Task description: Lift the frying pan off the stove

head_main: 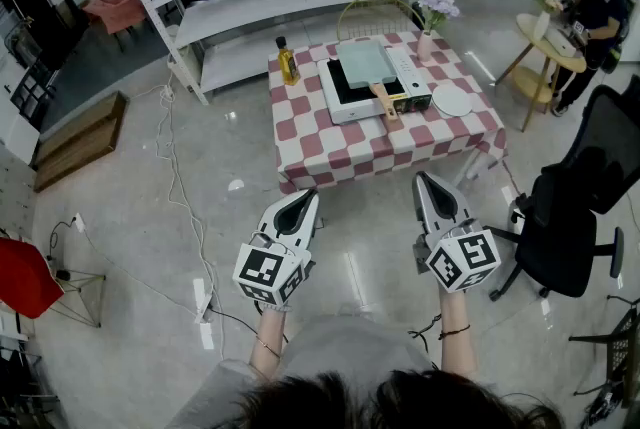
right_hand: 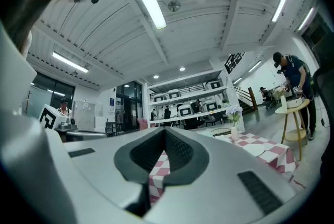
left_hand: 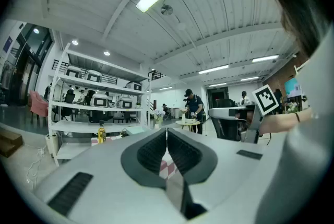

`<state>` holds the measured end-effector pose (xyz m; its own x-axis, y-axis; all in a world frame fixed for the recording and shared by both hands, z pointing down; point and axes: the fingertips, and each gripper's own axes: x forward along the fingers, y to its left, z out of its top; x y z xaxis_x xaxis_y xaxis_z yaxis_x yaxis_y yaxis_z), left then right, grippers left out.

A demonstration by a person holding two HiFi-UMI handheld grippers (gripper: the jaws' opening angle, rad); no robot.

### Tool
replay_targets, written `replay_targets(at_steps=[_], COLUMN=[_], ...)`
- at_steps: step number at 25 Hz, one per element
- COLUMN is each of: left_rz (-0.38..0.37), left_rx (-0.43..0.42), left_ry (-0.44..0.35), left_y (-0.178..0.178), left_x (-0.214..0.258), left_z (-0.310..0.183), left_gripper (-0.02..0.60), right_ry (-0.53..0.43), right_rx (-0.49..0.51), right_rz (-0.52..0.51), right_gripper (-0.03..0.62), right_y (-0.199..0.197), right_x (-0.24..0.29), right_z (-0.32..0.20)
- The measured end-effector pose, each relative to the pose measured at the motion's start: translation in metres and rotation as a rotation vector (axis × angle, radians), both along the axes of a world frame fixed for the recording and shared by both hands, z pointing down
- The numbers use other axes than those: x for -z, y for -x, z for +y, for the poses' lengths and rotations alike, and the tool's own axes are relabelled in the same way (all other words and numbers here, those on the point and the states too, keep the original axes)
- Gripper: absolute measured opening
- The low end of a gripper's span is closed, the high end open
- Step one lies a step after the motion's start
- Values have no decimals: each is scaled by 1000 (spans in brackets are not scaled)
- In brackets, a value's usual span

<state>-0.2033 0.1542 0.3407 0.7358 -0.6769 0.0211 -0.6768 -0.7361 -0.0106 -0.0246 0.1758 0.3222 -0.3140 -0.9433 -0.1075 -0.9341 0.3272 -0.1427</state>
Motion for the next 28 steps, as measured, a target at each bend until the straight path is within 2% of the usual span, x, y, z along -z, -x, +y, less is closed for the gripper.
replay_targets(at_steps=[18,28], left_rz=[18,14], left_rx=[13,48], left_ry=[39,68], left_y=[-33,-33], left_x=[-11,-20], left_z=[5,-15], left_gripper=[31,31], right_ry=[11,34], right_rx=[48,53], right_rz=[-8,-40], right_gripper=[21,21], right_y=[-24,-33], right_x=[-4,-14], right_z=[-7,-32])
